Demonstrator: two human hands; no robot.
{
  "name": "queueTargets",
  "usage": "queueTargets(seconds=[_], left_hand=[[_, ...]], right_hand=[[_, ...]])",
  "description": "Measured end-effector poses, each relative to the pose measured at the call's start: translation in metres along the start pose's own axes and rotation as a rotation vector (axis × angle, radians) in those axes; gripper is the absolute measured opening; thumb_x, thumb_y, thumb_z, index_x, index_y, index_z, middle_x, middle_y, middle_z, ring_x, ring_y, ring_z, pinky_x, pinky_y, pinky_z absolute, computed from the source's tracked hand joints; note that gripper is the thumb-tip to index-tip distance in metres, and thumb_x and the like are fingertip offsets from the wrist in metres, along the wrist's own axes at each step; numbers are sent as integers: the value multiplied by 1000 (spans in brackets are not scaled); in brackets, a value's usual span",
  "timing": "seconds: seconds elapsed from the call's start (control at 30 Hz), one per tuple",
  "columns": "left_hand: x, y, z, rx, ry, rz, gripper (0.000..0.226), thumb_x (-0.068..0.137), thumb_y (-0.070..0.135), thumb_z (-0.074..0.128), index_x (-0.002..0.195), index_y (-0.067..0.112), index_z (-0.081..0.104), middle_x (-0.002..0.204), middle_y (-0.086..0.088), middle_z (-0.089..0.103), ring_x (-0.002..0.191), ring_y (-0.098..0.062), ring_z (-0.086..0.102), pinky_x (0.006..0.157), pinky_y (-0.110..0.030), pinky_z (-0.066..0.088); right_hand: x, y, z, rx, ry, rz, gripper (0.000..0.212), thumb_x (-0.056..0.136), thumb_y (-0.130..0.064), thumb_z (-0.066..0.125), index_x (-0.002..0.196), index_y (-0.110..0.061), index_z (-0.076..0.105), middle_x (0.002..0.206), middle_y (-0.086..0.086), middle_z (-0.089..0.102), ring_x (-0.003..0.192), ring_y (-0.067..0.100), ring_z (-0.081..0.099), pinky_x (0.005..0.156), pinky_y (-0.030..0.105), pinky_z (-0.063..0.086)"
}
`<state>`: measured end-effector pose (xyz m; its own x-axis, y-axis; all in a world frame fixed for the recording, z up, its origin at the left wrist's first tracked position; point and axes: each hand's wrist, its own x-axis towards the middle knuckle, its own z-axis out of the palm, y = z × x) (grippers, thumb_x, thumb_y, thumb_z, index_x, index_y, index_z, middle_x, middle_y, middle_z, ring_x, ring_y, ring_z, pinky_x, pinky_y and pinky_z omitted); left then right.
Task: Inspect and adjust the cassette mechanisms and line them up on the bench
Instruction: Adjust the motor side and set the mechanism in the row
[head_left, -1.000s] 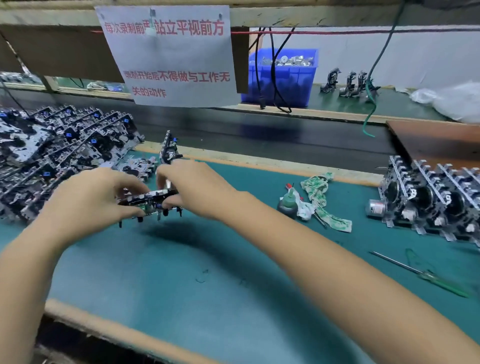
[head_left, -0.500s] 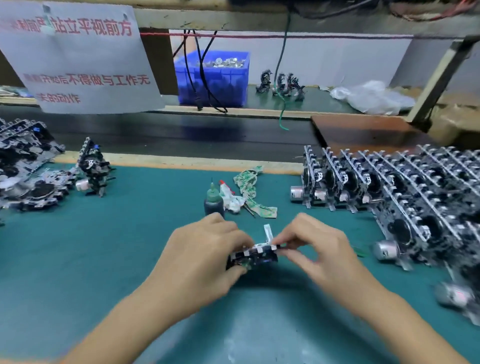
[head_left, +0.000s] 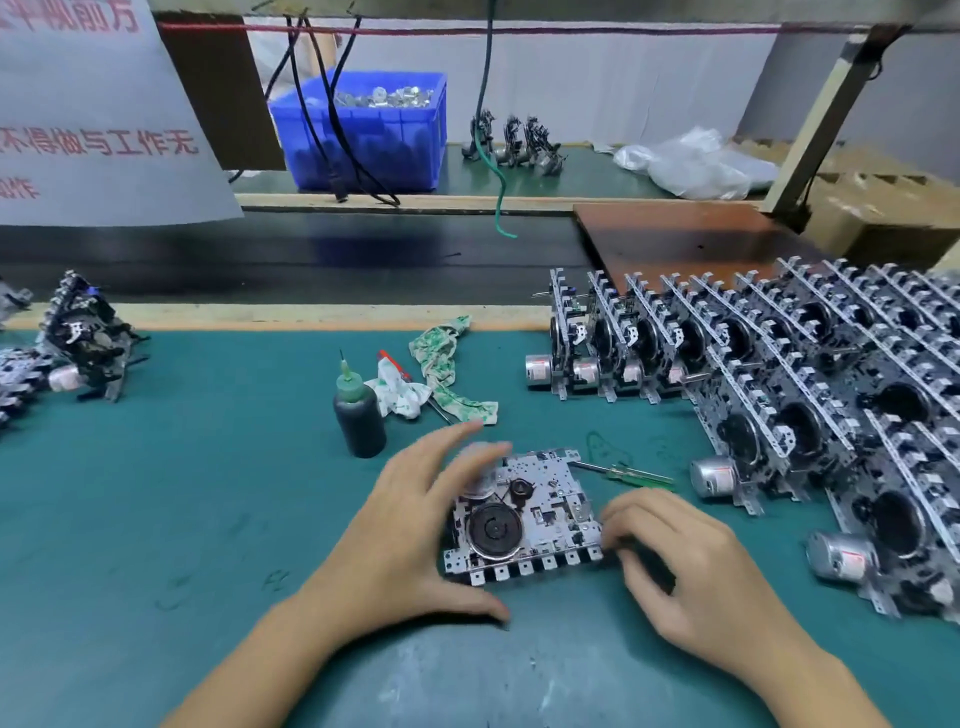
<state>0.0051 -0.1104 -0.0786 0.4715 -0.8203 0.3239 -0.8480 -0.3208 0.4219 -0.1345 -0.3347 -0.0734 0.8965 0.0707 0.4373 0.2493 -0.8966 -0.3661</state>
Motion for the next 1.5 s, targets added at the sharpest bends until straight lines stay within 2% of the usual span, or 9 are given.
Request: queueTargets(seconds=[0.1, 0.27, 0.43, 0.57, 0.77, 1.03, 1.27, 1.37, 1.5], left_hand=[[-4, -8, -2, -167, -47, -148, 111, 50, 73, 76, 139, 59, 11, 142, 37, 22, 131, 14, 25, 108, -12, 21], [-2, -7, -3, -284, -41, -176, 105, 54, 62, 80, 135, 66, 13, 138, 45, 24, 129, 16, 28, 103, -4, 21], [-2, -9, -1, -366, -59, -234, 108, 54, 55, 84, 137, 62, 16, 138, 41, 31, 128, 11, 35, 101, -4, 26], [-3, -9, 3, -373, -89, -219, 115, 57, 51, 85, 143, 55, 9, 143, 36, 25, 135, 7, 28, 104, -5, 23], [2, 0, 14, -248, -33, -249, 118, 56, 56, 72, 145, 53, -7, 134, 35, 28, 123, 20, 25, 99, -1, 21], [2, -3, 8, -340, -38, -202, 117, 51, 65, 81, 136, 67, 0, 132, 55, 13, 128, 22, 21, 98, 4, 16], [0, -2, 9, -356, -25, -182, 114, 52, 62, 82, 135, 67, 5, 137, 49, 18, 132, 15, 25, 102, -1, 19], [1, 2, 7, -361, 125, -151, 97, 63, 59, 75, 142, 49, 19, 140, 28, 37, 131, 1, 36, 106, -13, 26], [3, 1, 0, -385, 474, -137, 49, 79, 39, 61, 125, 31, 44, 117, 6, 58, 107, -5, 54, 95, -18, 38]], right_hand=[[2, 0, 3, 54, 27, 28, 14, 75, -1, 57, 79, -14, 59, 87, -9, 57, 84, 11, 58, 73, 27, 46], [2, 3, 6, 143, 53, 62, 14, 77, -2, 57, 79, -15, 60, 88, -12, 56, 84, 10, 59, 70, 28, 48], [2, 2, 7, 181, 51, 80, 15, 76, -2, 59, 80, -17, 59, 88, -12, 55, 80, 12, 58, 66, 30, 48], [3, -1, 7, 220, 43, 104, 5, 84, -20, 54, 81, -21, 59, 87, -17, 54, 72, 6, 54, 62, 21, 45], [5, -2, 10, 190, 68, 149, 8, 84, -22, 59, 77, -24, 56, 84, -18, 52, 65, 5, 51, 56, 22, 44], [5, -3, 8, 143, 86, 179, 8, 81, -18, 62, 74, -20, 58, 81, -15, 54, 61, 4, 48, 53, 23, 43], [5, -3, 7, 154, 83, 169, 12, 85, -28, 58, 75, -21, 58, 81, -16, 54, 58, 6, 47, 51, 27, 43], [5, -3, 6, 152, 81, 171, 14, 85, -32, 57, 75, -23, 58, 81, -18, 53, 61, 2, 48, 52, 25, 43], [5, -2, 9, 154, 88, 178, 13, 85, -27, 59, 74, -20, 59, 81, -18, 54, 64, 3, 50, 53, 27, 44]])
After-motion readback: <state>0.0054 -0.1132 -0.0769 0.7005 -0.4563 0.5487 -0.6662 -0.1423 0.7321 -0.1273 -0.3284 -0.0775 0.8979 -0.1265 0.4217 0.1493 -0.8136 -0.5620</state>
